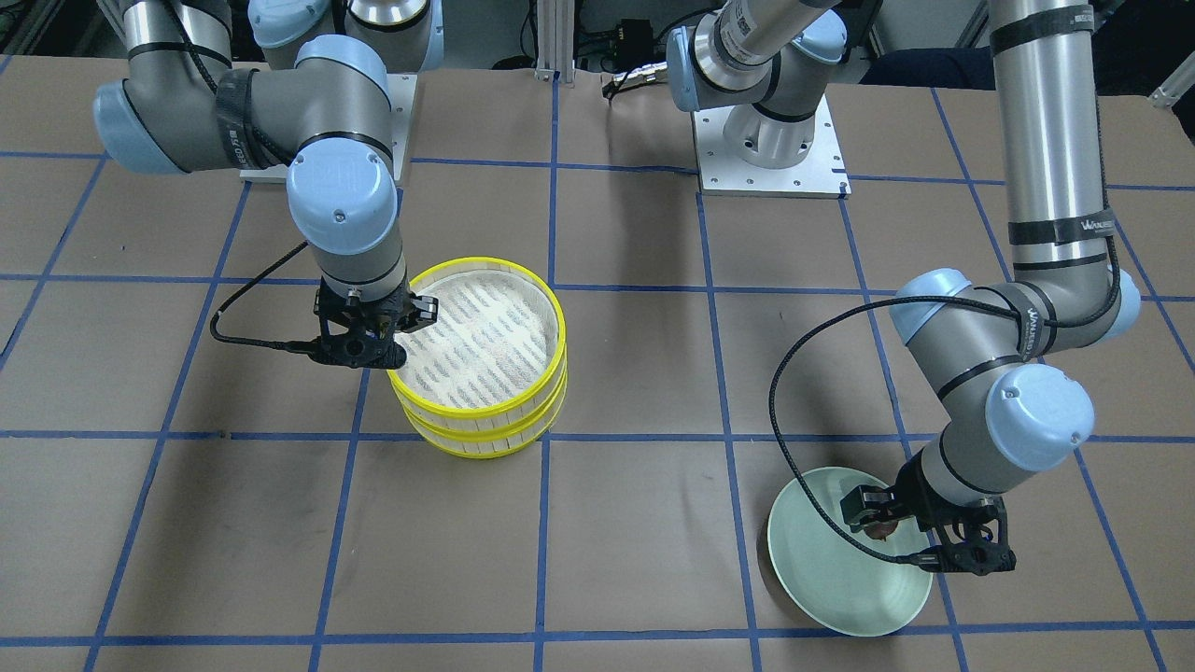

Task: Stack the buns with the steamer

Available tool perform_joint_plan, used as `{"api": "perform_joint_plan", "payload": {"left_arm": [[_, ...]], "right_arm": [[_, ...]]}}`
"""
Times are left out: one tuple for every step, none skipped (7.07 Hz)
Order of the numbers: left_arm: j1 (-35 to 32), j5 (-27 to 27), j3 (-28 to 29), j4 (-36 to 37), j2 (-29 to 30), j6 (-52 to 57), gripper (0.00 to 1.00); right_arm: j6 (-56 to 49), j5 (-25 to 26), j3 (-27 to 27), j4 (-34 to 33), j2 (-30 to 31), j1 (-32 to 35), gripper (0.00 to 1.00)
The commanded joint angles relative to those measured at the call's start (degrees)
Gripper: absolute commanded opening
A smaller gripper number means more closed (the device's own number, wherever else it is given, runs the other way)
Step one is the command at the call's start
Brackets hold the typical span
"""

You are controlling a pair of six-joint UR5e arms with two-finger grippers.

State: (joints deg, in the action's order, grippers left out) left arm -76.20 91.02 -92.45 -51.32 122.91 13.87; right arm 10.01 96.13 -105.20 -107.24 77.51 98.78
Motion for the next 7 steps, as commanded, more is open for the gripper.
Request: {"api": "perform_joint_plan", "payload": {"left_arm": [[0.00, -0.23, 0.25, -0.19, 0.40, 0.11, 0.71], [0.00, -0.23, 0.26, -0.19, 0.40, 0.11, 0.56], [0.00, -0.06, 0.26, -0.19, 0.40, 0.45, 0.44], [0.00, -0.23, 0.26, -0.27, 0.40, 0.54, 0.06], [0.00, -0.67, 0.26, -0.27, 0.40, 0.37, 0.00], [0.00, -0.76, 0.26, -0.27, 0.31, 0.54, 0.00], [-0.26, -1.19, 0.26, -0.27, -0.91, 0.20, 0.00]], "right_arm": [[0.18, 0.02, 0.00, -0.08, -0.08, 0.10, 0.00], [0.19, 0.02, 0.00, 0.01, -0.08, 0.10, 0.07], [0.19, 0.02, 0.00, 0.01, -0.17, 0.10, 0.59], [0.19, -0.06, 0.08, 0.10, -0.25, 0.10, 0.99], [0.10, -0.06, 0.43, 0.53, -0.17, 0.19, 1.00], [-0.60, 0.28, 0.96, 0.10, 0.53, 0.10, 1.00], [-0.69, 0.37, 3.14, 0.80, 1.93, -0.07, 1.00]]}}
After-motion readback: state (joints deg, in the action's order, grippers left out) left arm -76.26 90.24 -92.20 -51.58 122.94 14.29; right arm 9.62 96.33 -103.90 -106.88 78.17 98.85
